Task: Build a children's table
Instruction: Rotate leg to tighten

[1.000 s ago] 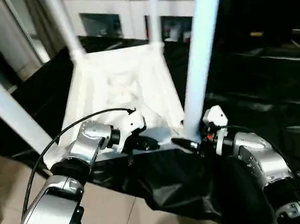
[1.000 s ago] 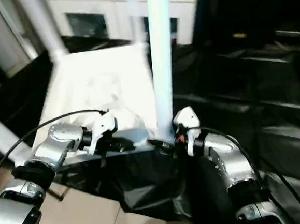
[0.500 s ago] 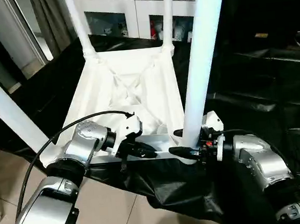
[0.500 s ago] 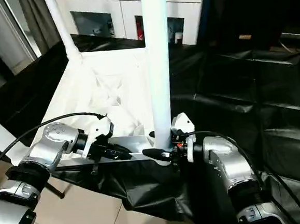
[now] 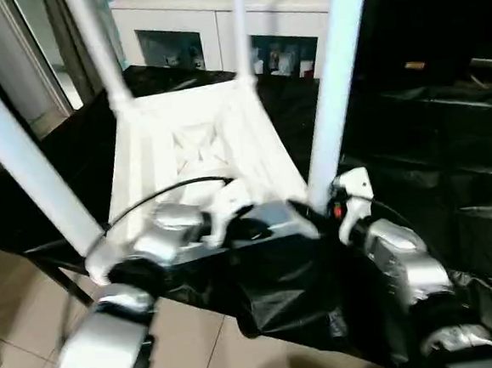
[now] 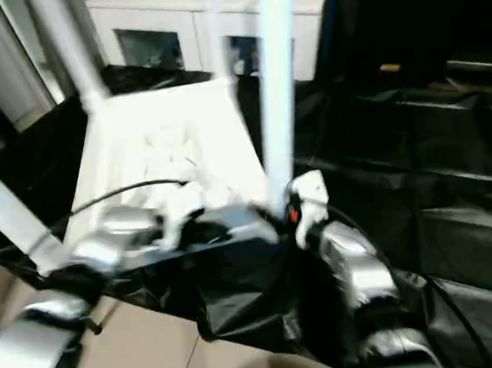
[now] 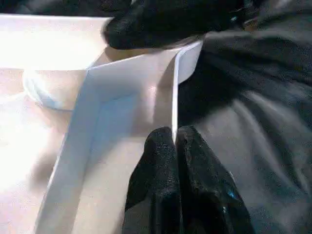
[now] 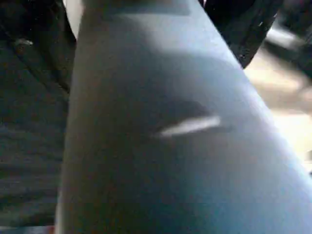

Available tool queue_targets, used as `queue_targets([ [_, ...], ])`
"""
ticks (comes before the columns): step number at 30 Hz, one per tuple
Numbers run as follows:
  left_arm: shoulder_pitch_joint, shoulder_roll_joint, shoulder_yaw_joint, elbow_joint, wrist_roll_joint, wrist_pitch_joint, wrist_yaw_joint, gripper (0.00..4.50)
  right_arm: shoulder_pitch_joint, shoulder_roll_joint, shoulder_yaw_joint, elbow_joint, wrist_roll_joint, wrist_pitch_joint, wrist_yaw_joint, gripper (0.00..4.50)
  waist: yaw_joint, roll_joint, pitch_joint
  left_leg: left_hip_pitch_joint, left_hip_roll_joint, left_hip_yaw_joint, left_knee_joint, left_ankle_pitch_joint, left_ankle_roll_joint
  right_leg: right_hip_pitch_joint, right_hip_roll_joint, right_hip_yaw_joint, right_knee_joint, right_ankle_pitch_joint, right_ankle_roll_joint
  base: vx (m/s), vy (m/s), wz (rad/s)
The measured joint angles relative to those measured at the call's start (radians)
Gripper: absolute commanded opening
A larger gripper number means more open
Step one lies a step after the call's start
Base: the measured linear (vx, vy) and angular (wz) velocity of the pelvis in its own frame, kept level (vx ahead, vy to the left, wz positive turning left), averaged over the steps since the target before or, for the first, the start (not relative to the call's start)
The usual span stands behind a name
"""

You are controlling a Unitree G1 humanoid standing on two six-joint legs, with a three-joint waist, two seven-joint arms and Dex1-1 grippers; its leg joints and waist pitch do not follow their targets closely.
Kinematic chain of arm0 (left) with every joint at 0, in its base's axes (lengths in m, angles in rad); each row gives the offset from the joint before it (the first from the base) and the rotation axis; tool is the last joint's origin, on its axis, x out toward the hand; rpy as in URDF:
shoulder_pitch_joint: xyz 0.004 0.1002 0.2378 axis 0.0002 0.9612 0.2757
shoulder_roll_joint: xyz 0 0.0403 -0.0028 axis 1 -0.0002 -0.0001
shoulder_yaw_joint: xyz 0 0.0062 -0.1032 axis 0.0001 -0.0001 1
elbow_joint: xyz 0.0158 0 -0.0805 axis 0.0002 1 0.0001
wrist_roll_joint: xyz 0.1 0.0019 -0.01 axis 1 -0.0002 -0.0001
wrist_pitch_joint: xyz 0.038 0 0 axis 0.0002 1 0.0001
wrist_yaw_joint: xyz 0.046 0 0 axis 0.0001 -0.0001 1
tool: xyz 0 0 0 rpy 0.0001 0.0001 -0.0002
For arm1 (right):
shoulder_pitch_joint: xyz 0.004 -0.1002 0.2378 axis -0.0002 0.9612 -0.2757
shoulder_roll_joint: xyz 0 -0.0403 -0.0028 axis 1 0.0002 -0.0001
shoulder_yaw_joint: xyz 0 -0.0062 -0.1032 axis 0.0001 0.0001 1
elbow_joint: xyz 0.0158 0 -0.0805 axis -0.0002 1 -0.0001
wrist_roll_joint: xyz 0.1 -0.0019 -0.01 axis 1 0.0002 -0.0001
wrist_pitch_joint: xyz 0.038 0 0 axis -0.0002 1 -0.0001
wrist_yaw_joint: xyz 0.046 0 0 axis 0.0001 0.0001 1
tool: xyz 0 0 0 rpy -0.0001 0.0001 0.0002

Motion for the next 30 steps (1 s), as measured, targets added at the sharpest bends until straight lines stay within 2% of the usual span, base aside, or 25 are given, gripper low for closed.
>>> queue_targets([
  [7, -0.032, -0.050, -0.001, 0.034, 0.034, 0.018, 0.108, 0.00, -0.054, 0.052, -0.035, 0.072, -0.033, -0.031, -0.189, 2.71, -0.012, 0.003, -0.001, -0.001, -0.002, 0.000, -0.004, 0.001, 0.000, 0.003, 0.000, 0.001, -0.007, 0.001, 0.000, 0.000, 0.000, 0.00],
  [8, -0.032, -0.050, -0.001, 0.034, 0.034, 0.017, 0.108, 0.00, -0.053, 0.052, -0.035, 0.072, -0.033, -0.035, -0.189, 3.40, -0.012, 0.004, -0.002, -0.002, -0.002, 0.000, -0.004, 0.001, 0.000, 0.003, 0.000, 0.001, -0.007, 0.001, 0.000, 0.000, 0.000, 0.00],
  [11, -0.032, -0.049, -0.001, 0.034, 0.036, 0.001, 0.100, 0.00, -0.050, 0.052, -0.035, 0.065, -0.033, -0.041, -0.166, 3.47, -0.012, 0.004, -0.002, -0.003, -0.002, 0.000, -0.004, 0.001, 0.000, 0.003, 0.000, 0.001, -0.007, 0.006, 0.000, 0.000, 0.000, 0.00],
  [14, -0.030, -0.029, -0.002, 0.033, 0.033, -0.019, 0.045, 0.00, -0.032, 0.035, -0.033, 0.032, -0.026, -0.036, -0.074, 3.85, -0.013, 0.004, -0.001, -0.004, -0.001, 0.000, -0.004, 0.001, 0.000, 0.002, 0.000, 0.001, -0.006, 0.009, 0.000, 0.000, 0.000, 0.00],
  [17, -0.014, 0.006, -0.003, 0.006, 0.016, -0.031, -0.038, 0.00, -0.002, -0.016, 0.006, -0.024, -0.009, -0.017, 0.071, 3.85, -0.013, 0.005, -0.002, -0.006, 0.000, 0.000, -0.005, 0.002, 0.000, -0.002, 0.001, 0.001, -0.005, 0.007, -0.001, 0.018, -0.003, -0.01],
  [20, 0.009, 0.054, -0.006, -0.032, -0.008, -0.051, -0.136, 0.00, 0.039, -0.094, 0.054, -0.101, 0.022, 0.007, 0.260, 3.85, -0.008, 0.005, -0.002, -0.018, 0.001, 0.000, -0.004, 0.002, 0.008, -0.013, 0.001, 0.000, -0.002, 0.002, -0.004, 0.056, -0.004, 0.00],
  [26, 0.025, 0.122, -0.011, -0.078, -0.033, -0.055, -0.308, 0.00, 0.066, -0.172, 0.121, -0.192, 0.056, 0.062, 0.495, 3.85, 0.016, 0.005, -0.003, -0.037, 0.002, 0.000, 0.008, -0.001, 0.014, -0.032, 0.001, 0.000, 0.011, -0.003, -0.006, 0.000, 0.000, 0.00],
  [30, 0.039, 0.148, -0.017, -0.095, -0.044, -0.056, -0.365, 0.00, 0.075, -0.192, 0.144, -0.214, 0.069, 0.093, 0.572, 3.60, 0.019, 0.005, -0.003, -0.037, 0.002, 0.000, 0.012, -0.001, 0.014, -0.031, 0.000, 0.000, 0.012, -0.002, -0.006, 0.000, 0.000, 0.00],
])
